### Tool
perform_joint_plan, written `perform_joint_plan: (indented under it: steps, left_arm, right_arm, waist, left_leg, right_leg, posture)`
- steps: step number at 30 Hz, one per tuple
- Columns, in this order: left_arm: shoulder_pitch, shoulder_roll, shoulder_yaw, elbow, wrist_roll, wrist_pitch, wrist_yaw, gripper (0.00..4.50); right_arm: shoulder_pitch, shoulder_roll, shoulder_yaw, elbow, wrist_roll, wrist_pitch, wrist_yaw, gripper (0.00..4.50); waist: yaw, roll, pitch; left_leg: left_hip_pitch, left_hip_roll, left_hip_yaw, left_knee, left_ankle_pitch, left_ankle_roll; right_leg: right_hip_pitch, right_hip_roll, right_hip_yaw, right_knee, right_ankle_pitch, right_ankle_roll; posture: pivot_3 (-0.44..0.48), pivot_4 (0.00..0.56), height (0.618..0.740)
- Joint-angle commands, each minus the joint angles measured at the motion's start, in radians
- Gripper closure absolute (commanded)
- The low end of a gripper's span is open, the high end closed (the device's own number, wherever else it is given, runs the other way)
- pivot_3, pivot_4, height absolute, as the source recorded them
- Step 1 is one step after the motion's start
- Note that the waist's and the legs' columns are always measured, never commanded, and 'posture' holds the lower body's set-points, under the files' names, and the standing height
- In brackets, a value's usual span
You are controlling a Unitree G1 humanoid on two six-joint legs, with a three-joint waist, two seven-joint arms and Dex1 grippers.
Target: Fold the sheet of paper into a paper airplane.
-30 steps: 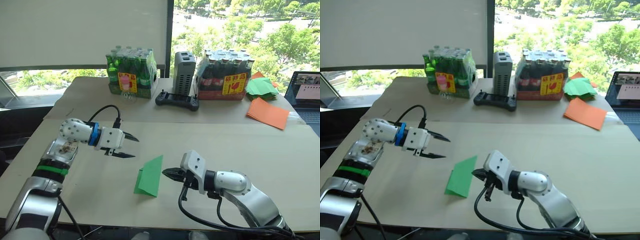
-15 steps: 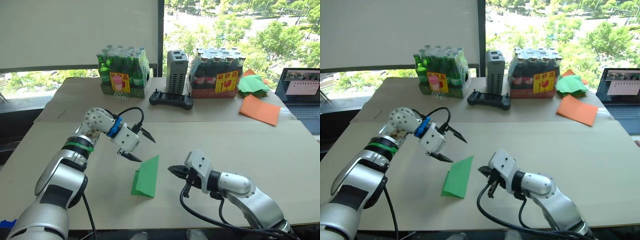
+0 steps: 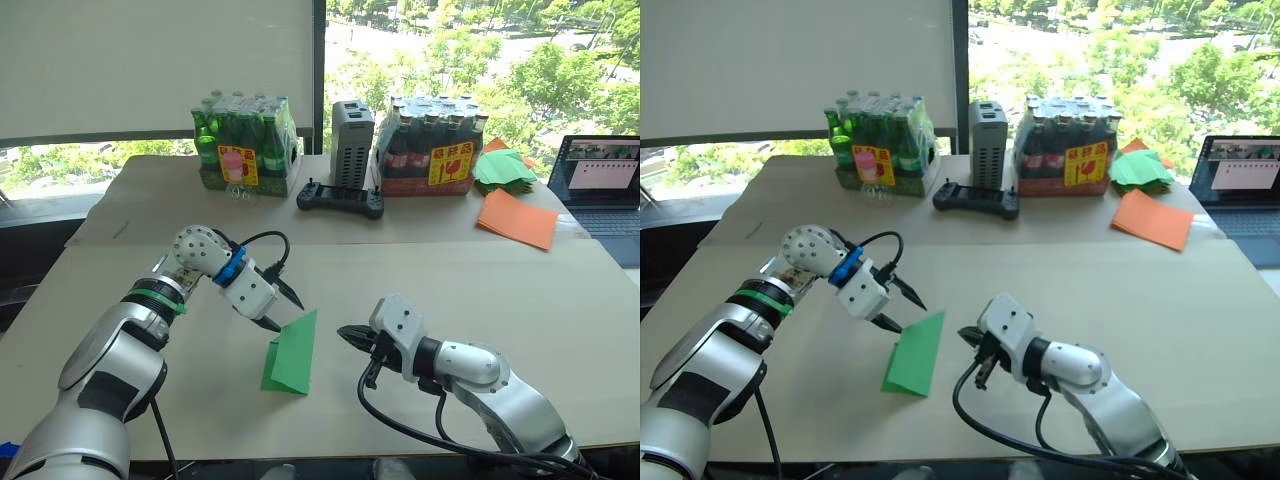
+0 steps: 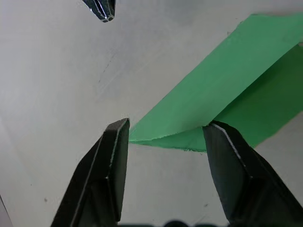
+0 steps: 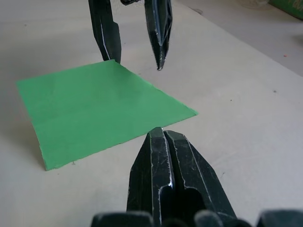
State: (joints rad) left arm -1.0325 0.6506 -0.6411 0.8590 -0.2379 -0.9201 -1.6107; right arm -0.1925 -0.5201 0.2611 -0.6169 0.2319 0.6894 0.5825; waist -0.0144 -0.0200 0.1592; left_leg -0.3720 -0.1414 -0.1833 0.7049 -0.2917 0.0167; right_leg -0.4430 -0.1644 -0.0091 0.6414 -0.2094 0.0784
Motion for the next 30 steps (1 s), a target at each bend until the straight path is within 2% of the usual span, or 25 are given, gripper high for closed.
perform_joint_plan:
  steps: [1, 4, 6, 11, 16, 23, 27, 30]
  left_arm:
    - [0.016, 0.031, -0.003, -0.059, -0.032, 0.008, -0.004, 3.51]
    - [0.045, 0.052, -0.005, -0.099, -0.043, 0.031, -0.004, 4.46]
    - [0.058, 0.06, 0.006, -0.114, -0.042, 0.046, -0.004, 4.46]
    - [0.121, 0.067, 0.114, -0.186, -0.029, 0.175, 0.014, 4.46]
    - [0.217, 0.097, 0.204, -0.36, 0.106, 0.408, 0.219, 4.46]
    - [0.418, 0.075, 0.29, -0.87, 0.174, 1.116, 0.502, 4.46]
    - [0.493, 0.024, 0.302, -1.052, 0.206, 1.396, 0.626, 4.46]
    - [0.522, 0.0, 0.294, -1.132, 0.245, 1.508, 0.699, 4.46]
  right_arm:
    - [-0.02, 0.007, -0.014, -0.012, -0.004, -0.023, -0.005, 4.5]
    - [-0.024, 0.009, -0.014, -0.004, -0.008, -0.027, -0.005, 4.5]
    - [-0.027, 0.011, -0.016, 0.001, -0.01, -0.029, -0.007, 4.5]
    - [-0.035, 0.02, -0.038, 0.012, -0.016, -0.034, -0.021, 4.5]
    - [-0.041, 0.037, -0.08, 0.022, -0.017, -0.033, -0.058, 4.5]
    - [-0.046, 0.045, -0.132, 0.034, -0.025, -0.041, -0.094, 4.5]
    - [-0.041, 0.039, -0.132, 0.036, -0.027, -0.044, -0.092, 4.5]
    - [-0.043, 0.036, -0.127, 0.042, -0.027, -0.049, -0.085, 4.5]
  waist:
    - [0.0, 0.0, 0.0]
    - [0.0, 0.0, 0.0]
    - [0.0, 0.0, 0.0]
    - [0.0, 0.0, 0.0]
    - [0.0, 0.0, 0.0]
    - [0.0, 0.0, 0.0]
    - [0.001, 0.0, 0.0]
    - [0.001, 0.0, 0.0]
  left_leg:
    - [0.0, 0.0, 0.0, 0.0, 0.0, 0.0]
    - [0.0, 0.0, 0.0, 0.0, 0.0, 0.0]
    - [0.0, 0.0, 0.0, 0.0, 0.0, 0.0]
    - [0.0, 0.0, 0.001, 0.0, 0.0, 0.0]
    - [0.0, 0.0, 0.001, 0.0, 0.0, 0.0]
    - [0.0, 0.0, 0.003, 0.0, 0.0, 0.0]
    - [0.0, 0.001, 0.007, 0.0, 0.0, 0.0]
    - [0.0, 0.001, 0.009, 0.0, 0.0, 0.0]
  right_leg:
    - [0.0, 0.0, 0.0, 0.0, 0.0, 0.0]
    - [0.0, 0.0, 0.0, 0.0, 0.0, 0.0]
    - [0.0, 0.0, 0.001, 0.001, 0.0, 0.0]
    - [-0.001, 0.0, 0.001, 0.001, 0.0, 0.0]
    - [-0.001, 0.001, 0.002, 0.002, 0.0, 0.0]
    - [-0.003, 0.001, 0.005, 0.004, 0.0, 0.0]
    - [-0.006, 0.002, 0.009, 0.005, 0.0, 0.0]
    - [-0.008, 0.002, 0.012, 0.006, 0.001, 0.0]
  posture:
    - [0.0, 0.15, 0.711]
    - [0.0, 0.15, 0.711]
    - [0.0, 0.15, 0.711]
    - [0.0, 0.15, 0.711]
    - [0.0, 0.15, 0.711]
    - [0.0, 0.15, 0.711]
    - [0.0, 0.15, 0.711]
    - [0.0, 0.15, 0.711]
